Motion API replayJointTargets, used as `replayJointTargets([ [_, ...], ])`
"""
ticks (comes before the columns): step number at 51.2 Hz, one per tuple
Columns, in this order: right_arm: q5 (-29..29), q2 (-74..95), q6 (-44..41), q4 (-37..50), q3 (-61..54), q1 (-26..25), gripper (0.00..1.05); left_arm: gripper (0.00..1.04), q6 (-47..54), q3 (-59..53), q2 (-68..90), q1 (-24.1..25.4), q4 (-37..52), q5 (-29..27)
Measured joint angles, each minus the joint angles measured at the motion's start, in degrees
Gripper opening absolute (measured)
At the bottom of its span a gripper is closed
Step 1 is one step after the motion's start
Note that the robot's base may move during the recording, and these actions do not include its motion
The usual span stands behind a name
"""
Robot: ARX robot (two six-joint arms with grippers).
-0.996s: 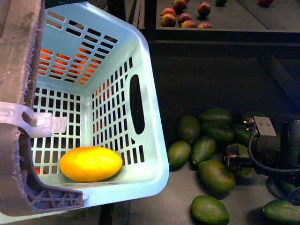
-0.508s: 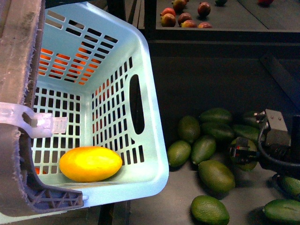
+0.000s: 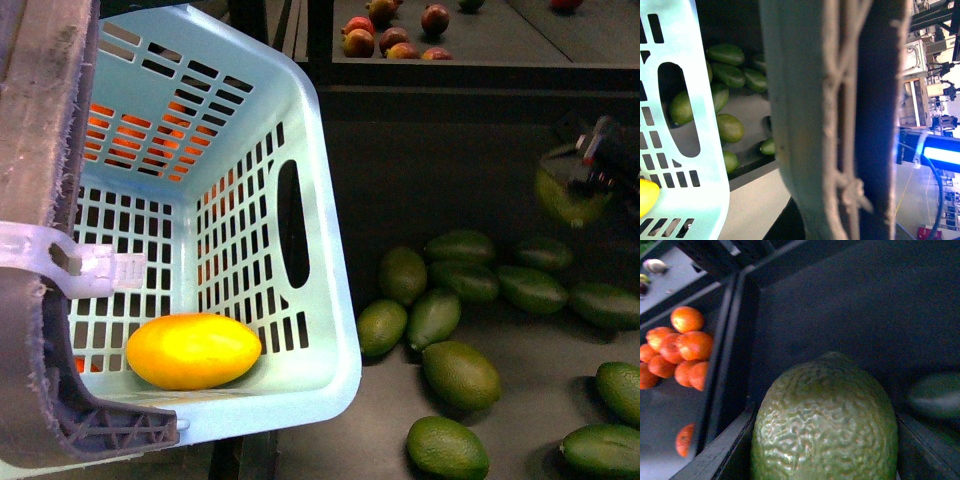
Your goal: Pick mango and avocado into basket
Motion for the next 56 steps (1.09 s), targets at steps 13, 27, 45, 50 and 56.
replayJointTargets([
  [13,-0.5,-11.4,1.9,-4.7,1.2,9.1,0.65,0.07,0.0,0.0,0.0,0.0,0.0,0.0],
  [27,3.9,-11.3,2.6,-8.8,7.9,23.6,0.65,0.07,0.0,0.0,0.0,0.0,0.0,-0.1],
  [45,5.4,-8.9,4.0,-9.6,11.0,31.5,0.65,0.07,0.0,0.0,0.0,0.0,0.0,0.0],
  [50,5.5,-8.2,3.9,-9.8,11.5,32.7,0.65,0.07,0.0,0.0,0.0,0.0,0.0,-0.1],
  [56,5.0,-6.7,3.7,-9.8,11.8,34.8,0.65,0.07,0.0,0.0,0.0,0.0,0.0,0.0],
])
